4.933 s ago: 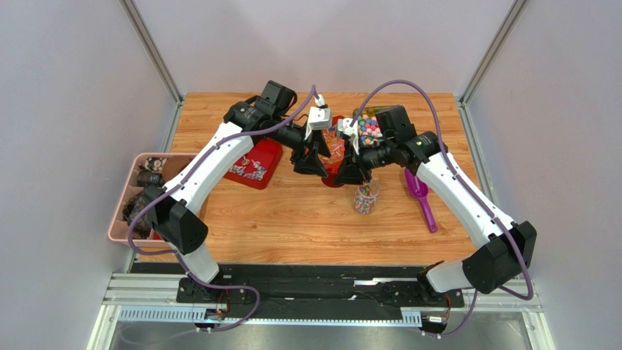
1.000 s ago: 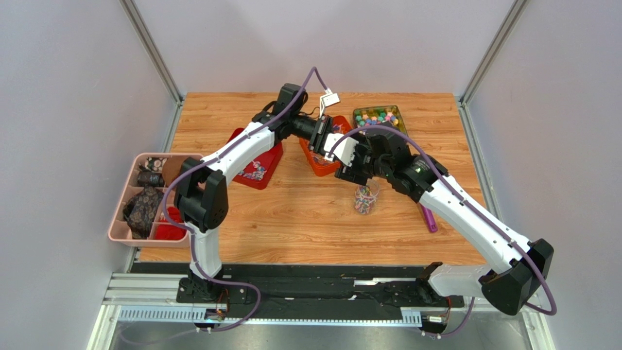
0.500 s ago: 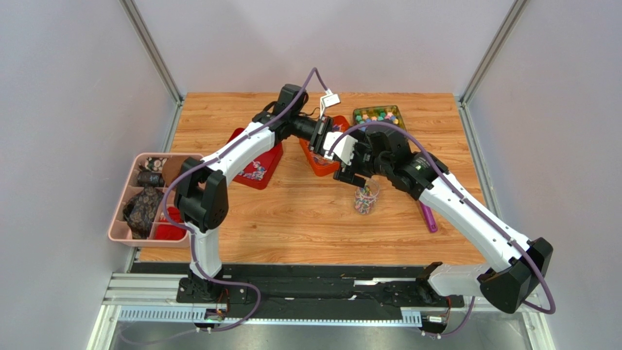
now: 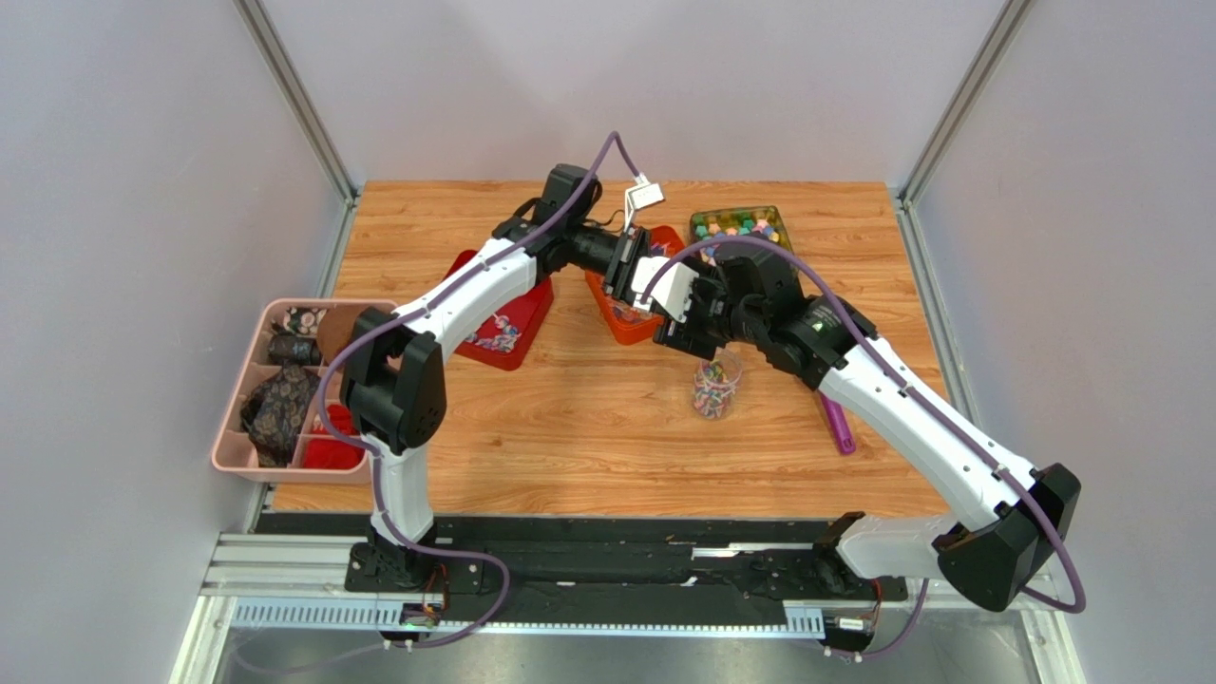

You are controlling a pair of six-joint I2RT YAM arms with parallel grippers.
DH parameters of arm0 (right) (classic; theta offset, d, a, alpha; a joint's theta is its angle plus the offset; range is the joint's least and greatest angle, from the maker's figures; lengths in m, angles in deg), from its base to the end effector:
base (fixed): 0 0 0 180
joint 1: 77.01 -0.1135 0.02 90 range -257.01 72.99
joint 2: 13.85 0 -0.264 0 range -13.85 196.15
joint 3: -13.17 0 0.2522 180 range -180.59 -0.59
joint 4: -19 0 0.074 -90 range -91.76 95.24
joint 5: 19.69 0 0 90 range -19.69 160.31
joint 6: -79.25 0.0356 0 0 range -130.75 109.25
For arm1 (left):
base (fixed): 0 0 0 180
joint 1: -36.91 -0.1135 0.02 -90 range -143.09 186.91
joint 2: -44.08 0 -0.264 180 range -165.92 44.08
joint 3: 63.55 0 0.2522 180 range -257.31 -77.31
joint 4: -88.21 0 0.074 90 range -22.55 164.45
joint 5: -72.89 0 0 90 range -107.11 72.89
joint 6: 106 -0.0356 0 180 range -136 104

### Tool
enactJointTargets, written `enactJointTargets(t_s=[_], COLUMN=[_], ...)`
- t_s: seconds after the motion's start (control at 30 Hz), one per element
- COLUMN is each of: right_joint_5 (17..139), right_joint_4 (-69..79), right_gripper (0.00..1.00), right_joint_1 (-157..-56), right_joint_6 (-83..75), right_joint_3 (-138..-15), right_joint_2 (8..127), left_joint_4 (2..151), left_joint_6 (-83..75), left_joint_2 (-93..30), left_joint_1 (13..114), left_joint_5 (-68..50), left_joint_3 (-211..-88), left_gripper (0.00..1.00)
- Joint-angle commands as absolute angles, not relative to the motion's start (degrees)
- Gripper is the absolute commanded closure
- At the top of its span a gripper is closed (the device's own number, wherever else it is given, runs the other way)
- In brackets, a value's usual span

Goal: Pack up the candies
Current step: Adjust the bottle lid.

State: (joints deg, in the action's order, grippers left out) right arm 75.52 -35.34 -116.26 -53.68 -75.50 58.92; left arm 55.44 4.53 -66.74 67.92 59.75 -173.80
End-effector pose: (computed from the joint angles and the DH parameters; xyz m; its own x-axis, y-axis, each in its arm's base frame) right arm 0.2071 0.1734 0.3667 0.1142 -0.7826 -0.6119 -0.8296 0.2638 -0.4921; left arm 0.3546 -0.2536 0.3126 -0.7267 0.3438 -0.5947 0.5975 -0.1107 -0.7942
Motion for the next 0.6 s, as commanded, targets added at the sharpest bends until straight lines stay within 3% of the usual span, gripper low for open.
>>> enactJointTargets(t_s=[0.0, 0.1, 0.2, 0.23, 0.33, 0.57], right_joint_5=[75.8, 75.6, 75.0, 74.8, 74.2, 76.0], right_joint_4=[-33.6, -33.9, -34.4, -34.5, -34.6, -34.6], right_gripper=[0.50, 0.53, 0.53, 0.53, 0.53, 0.53], right_joint_1=[-116.2, -116.2, -116.2, -116.1, -115.9, -111.2], right_joint_6=[-53.6, -53.6, -53.8, -53.8, -54.1, -53.6], right_joint_3=[-76.7, -76.9, -77.1, -77.1, -76.6, -75.1], right_joint_2=[58.8, 58.6, 58.1, 58.0, 57.2, 55.0], left_joint_4=[56.7, 57.1, 57.4, 57.4, 56.3, 43.7], left_joint_6=[4.6, 4.8, 4.7, 4.7, 3.1, -13.6], left_joint_2=[-66.1, -66.2, -66.4, -66.4, -66.4, -66.8], left_joint_1=[67.9, 67.9, 67.6, 67.5, 66.1, 59.1], left_joint_5=[61.8, 62.0, 61.9, 61.7, 60.4, 52.8], left_joint_3=[-173.8, -173.7, -173.7, -173.8, -174.2, -177.6], left_gripper=[1.00, 0.96, 0.75, 0.62, 0.46, 0.21])
